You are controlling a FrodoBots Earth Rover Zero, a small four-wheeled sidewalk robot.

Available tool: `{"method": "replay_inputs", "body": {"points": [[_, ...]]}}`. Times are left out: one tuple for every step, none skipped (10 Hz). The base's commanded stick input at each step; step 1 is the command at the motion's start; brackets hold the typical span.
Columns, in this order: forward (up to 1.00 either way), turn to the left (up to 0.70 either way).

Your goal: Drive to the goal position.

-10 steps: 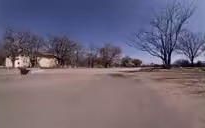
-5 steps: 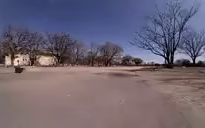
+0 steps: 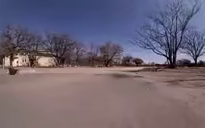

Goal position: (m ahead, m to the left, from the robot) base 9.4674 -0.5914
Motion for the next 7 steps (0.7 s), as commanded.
{"method": "replay_inputs", "body": {"points": [[1.00, 0.00], [1.00, 0.00], [1.00, 0.00], [1.00, 0.00], [1.00, 0.00], [1.00, 0.00], [1.00, 0.00]]}}
